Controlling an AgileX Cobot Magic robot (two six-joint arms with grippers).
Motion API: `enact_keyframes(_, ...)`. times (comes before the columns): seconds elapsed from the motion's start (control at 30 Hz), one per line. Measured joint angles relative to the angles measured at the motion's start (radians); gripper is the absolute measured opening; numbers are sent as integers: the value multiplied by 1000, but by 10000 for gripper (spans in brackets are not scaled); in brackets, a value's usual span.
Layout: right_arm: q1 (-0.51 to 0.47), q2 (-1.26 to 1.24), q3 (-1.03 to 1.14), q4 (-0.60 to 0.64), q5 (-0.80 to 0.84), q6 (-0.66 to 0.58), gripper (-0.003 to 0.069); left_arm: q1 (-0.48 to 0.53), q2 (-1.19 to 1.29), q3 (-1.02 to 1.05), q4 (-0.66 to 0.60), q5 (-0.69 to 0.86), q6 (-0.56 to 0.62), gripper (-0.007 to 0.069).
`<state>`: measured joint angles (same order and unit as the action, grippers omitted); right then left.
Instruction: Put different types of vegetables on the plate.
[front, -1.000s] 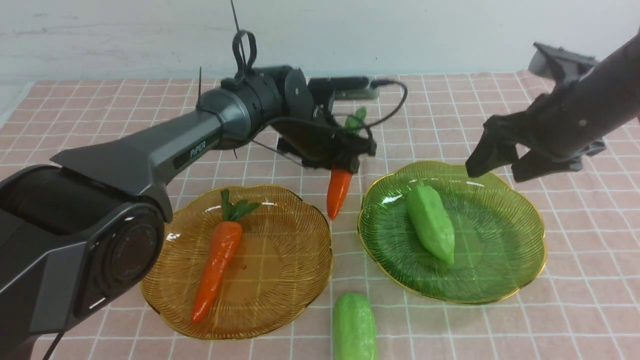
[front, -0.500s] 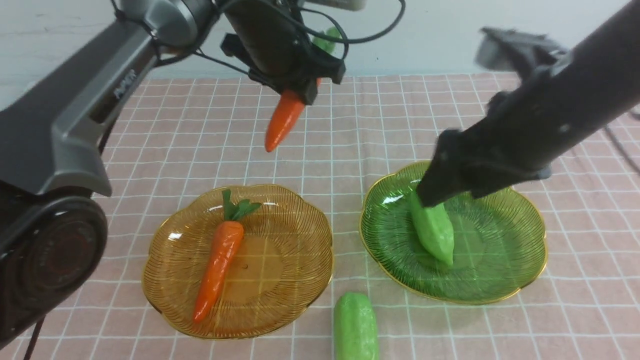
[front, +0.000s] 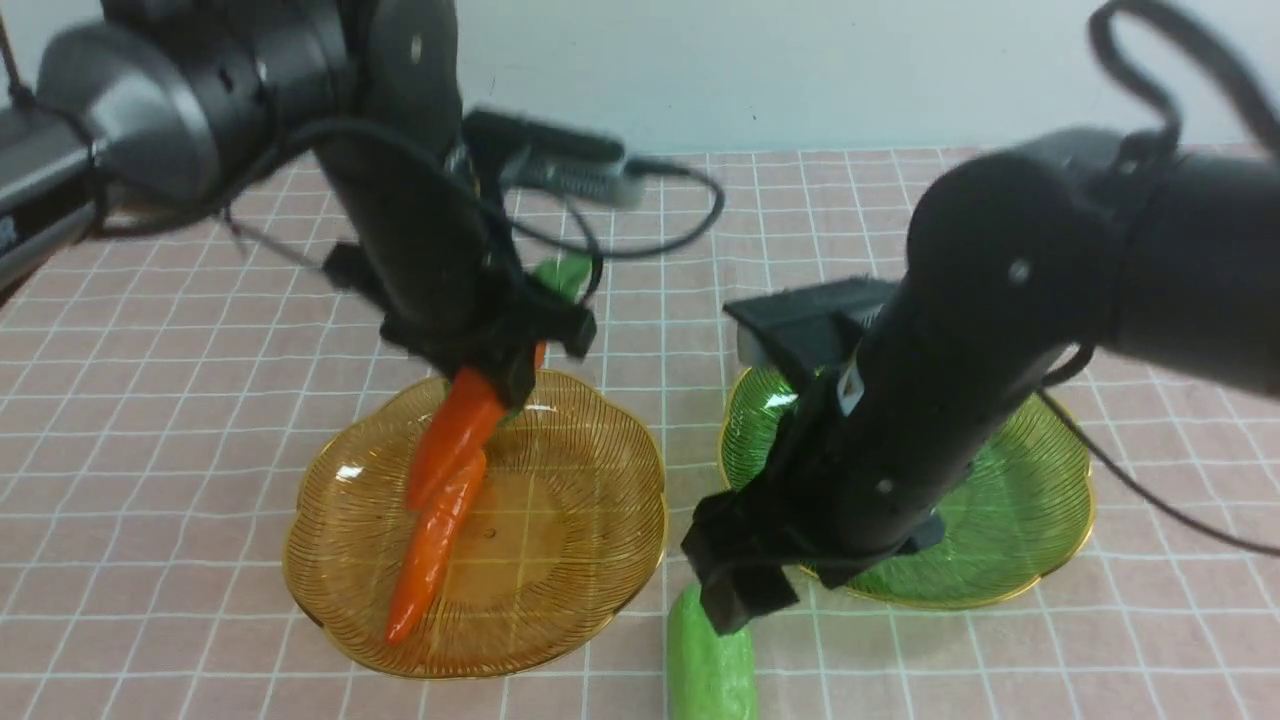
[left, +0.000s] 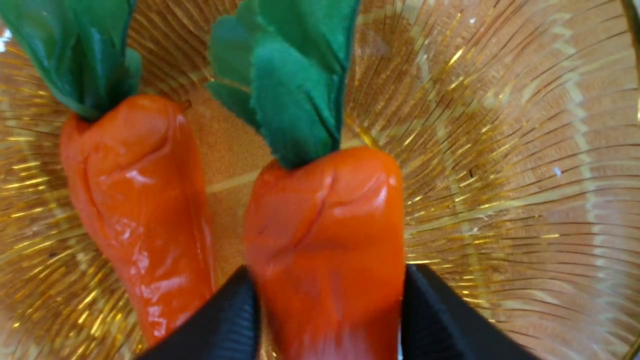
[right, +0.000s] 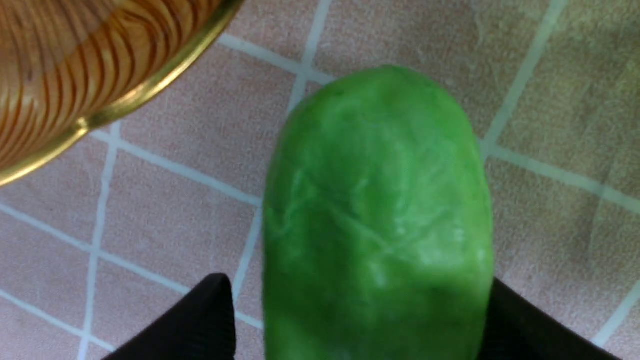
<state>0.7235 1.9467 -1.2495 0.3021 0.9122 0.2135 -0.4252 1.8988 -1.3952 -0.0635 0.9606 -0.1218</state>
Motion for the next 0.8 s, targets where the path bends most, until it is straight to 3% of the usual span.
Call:
enact_keyframes(0.13, 0, -5, 0, -4, 12, -19, 400, 0, 0, -14, 18, 10, 0, 449)
enact_keyframes(0.27, 0, -106, 0, -63, 107, -17, 409, 0, 0, -54, 42, 71, 0, 468)
enact_keyframes(0.33, -1, -186, 0, -115, 133, -5, 409, 0, -1, -80, 45, 116, 0, 402)
enact_keyframes(0.4, -20, -276, 0, -179, 137, 11, 409, 0, -31, -83, 45, 135, 8, 278)
enact_keyframes(0.47, -88, -341, 0, -233, 128, 19, 409, 0, -78, -83, 46, 145, 16, 129)
enact_keyframes(0.53, -195, -350, 0, -245, 103, 20, 409, 0, -168, -77, 48, 155, 24, 29)
enact_keyframes(0.63, -328, -309, 0, -236, 40, -27, 409, 0, -342, -25, 50, 155, 26, -1)
enact_keyframes(0.8, -455, -235, 0, -168, -16, -106, 409, 0, -566, 106, 50, 146, 26, -3)
